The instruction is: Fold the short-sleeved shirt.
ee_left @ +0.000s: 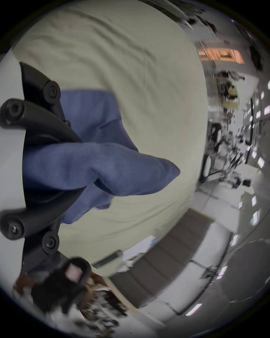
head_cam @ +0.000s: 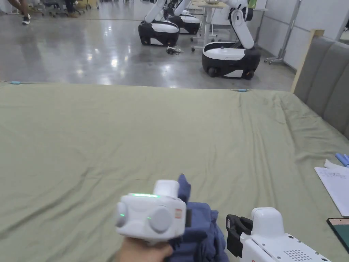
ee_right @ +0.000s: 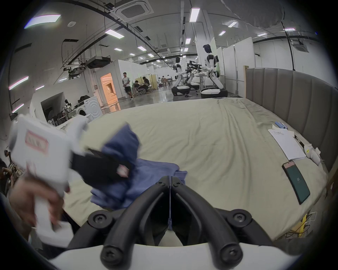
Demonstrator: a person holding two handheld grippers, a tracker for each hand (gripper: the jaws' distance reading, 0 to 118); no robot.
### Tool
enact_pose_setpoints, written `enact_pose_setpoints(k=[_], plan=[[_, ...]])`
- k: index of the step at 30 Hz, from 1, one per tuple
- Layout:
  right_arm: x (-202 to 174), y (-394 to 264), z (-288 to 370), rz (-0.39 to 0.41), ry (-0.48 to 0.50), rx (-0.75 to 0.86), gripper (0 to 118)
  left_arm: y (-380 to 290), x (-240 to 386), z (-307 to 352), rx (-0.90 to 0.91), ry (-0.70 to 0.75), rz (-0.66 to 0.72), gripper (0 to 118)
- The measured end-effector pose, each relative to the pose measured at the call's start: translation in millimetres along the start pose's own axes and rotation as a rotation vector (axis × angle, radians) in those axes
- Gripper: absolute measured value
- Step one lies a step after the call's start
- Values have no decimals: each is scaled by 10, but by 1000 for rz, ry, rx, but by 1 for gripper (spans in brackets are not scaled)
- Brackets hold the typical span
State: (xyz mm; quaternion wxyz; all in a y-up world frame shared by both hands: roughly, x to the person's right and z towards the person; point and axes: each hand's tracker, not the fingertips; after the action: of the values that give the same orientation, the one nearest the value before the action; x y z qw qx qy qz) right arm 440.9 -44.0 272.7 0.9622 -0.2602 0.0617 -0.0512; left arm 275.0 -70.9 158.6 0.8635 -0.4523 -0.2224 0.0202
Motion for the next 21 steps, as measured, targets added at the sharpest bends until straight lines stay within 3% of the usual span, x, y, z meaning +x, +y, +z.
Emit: enact_pose_setpoints(k=[2, 4, 6, 7, 9, 14, 16, 18, 20, 21], plan=[[50, -23, 16, 21, -18, -13, 2, -115, 165, -294, -32, 85, -87, 10], [91, -40, 48, 23, -23, -8, 2, -176, 122, -454, -54, 102, -62, 19], [127, -37, 80, 18, -18, -2, 2, -166, 11, -322, 1, 29, -32, 45], [138, -38, 86, 18, -15, 1, 2, -130, -7, -246, -8, -35, -22, 66], [144, -37, 74, 18, -8, -1, 2, -41, -37, -17, -18, -97, 15, 84], [197, -59, 57, -22, 10, -1, 2, 37, -316, 658, 238, -164, 204, 84], [209, -71, 51, -30, 10, -2, 2, 44, -485, 683, 250, -179, 291, 82], [228, -82, 42, -34, 8, -8, 2, 43, -506, 481, 183, -190, 263, 75], [255, -93, 37, -43, 8, -12, 2, -7, -427, 294, 113, -224, 246, 19], [275, -97, 43, -53, 8, -14, 2, -55, -336, 173, 97, -275, 292, 14]])
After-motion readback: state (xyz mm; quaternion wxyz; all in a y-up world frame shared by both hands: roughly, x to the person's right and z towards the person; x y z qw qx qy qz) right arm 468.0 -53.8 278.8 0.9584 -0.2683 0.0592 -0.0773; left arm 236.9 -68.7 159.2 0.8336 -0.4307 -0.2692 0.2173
